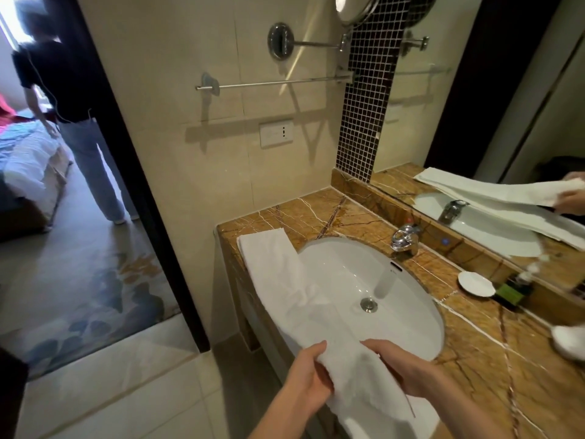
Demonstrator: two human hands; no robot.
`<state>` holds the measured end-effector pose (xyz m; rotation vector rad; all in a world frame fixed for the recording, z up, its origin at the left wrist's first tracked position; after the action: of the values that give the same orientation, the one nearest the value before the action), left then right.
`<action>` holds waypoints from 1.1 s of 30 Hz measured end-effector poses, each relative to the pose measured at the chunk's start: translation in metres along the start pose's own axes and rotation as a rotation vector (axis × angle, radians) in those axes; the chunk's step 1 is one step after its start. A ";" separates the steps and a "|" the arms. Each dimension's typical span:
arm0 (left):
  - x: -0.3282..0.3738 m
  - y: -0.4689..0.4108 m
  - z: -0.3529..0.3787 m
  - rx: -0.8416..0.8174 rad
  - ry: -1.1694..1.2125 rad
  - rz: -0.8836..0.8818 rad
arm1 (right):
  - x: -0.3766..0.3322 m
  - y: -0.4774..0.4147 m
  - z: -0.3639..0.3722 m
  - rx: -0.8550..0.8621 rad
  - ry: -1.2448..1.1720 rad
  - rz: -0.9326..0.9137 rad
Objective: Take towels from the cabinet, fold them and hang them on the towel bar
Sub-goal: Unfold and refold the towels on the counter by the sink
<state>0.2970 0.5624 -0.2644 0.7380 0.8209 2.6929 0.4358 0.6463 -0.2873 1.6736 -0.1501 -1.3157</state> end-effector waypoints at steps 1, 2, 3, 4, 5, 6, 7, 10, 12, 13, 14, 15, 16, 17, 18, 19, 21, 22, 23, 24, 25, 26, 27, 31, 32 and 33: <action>-0.001 0.002 0.002 -0.012 0.002 0.007 | 0.001 0.001 -0.004 0.006 0.014 -0.007; -0.003 0.004 0.004 -0.020 0.001 0.015 | 0.000 0.003 -0.007 0.016 0.026 -0.014; -0.005 0.006 0.005 -0.024 -0.008 0.024 | 0.001 0.005 -0.009 0.022 0.050 -0.021; -0.007 0.006 0.004 -0.019 -0.003 0.029 | 0.002 0.007 -0.013 0.029 0.076 -0.018; -0.011 0.006 0.004 -0.017 -0.002 0.032 | 0.004 0.009 -0.016 0.039 0.086 -0.016; -0.015 0.006 0.003 -0.027 -0.009 0.036 | 0.004 0.014 -0.018 0.056 0.096 -0.011; -0.019 0.007 0.001 -0.035 -0.023 0.043 | 0.004 0.017 -0.021 0.075 0.104 -0.010; -0.037 0.009 -0.006 -0.030 -0.108 0.033 | 0.006 0.024 -0.038 0.156 0.167 -0.030; -0.051 0.008 -0.009 -0.028 -0.167 0.039 | 0.008 0.027 -0.050 0.194 0.240 -0.029; -0.058 0.006 -0.009 -0.036 -0.182 0.047 | 0.009 0.028 -0.056 0.206 0.269 -0.017; -0.065 0.004 -0.011 -0.030 -0.204 0.042 | 0.009 0.031 -0.060 0.213 0.302 -0.004; -0.072 0.002 -0.013 -0.019 -0.224 0.045 | 0.011 0.034 -0.062 0.222 0.350 0.006; -0.078 -0.001 -0.015 -0.023 -0.225 0.048 | 0.012 0.035 -0.064 0.250 0.416 0.012; -0.083 -0.004 -0.015 -0.032 -0.224 0.044 | 0.013 0.036 -0.066 0.285 0.493 0.020; -0.089 -0.005 -0.014 -0.046 -0.220 0.031 | 0.015 0.035 -0.068 0.312 0.559 0.026; -0.095 -0.009 -0.017 -0.038 -0.210 0.002 | 0.018 0.033 -0.070 0.337 0.621 0.022; -0.106 -0.012 -0.021 -0.053 -0.194 -0.032 | 0.024 0.030 -0.072 0.383 0.723 0.006; -0.110 -0.012 -0.023 -0.053 -0.204 -0.043 | 0.026 0.030 -0.073 0.400 0.754 0.009; -0.112 -0.012 -0.027 -0.026 -0.244 -0.038 | 0.029 0.030 -0.074 0.410 0.777 0.016; -0.112 -0.012 -0.032 0.022 -0.299 -0.031 | 0.032 0.030 -0.073 0.404 0.788 0.021; -0.113 -0.011 -0.036 0.070 -0.367 -0.020 | 0.035 0.029 -0.073 0.391 0.790 0.023; -0.113 -0.011 -0.040 0.102 -0.390 -0.007 | 0.038 0.029 -0.073 0.382 0.780 0.025; -0.115 -0.016 -0.045 0.105 -0.387 0.007 | 0.040 0.029 -0.073 0.380 0.767 0.019; -0.123 -0.015 -0.042 0.081 -0.349 -0.054 | 0.043 0.030 -0.074 0.425 0.807 -0.052; -0.125 -0.017 -0.043 0.091 -0.347 -0.073 | 0.044 0.031 -0.075 0.460 0.819 -0.059; -0.128 -0.021 -0.046 0.114 -0.354 -0.084 | 0.046 0.030 -0.075 0.496 0.828 -0.063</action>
<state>0.3825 0.5134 -0.3600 1.1370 0.8941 2.3573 0.5280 0.6474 -0.3004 2.5309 0.0796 -0.5511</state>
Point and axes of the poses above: each hand's wrist, its own y-axis away from the middle knuckle, its own z-axis out of the palm, x = y × z, the point moved 5 cm from there along -y, towards the middle knuckle, and after that the axes turned 2 degrees about z, right-handed, at the moved point
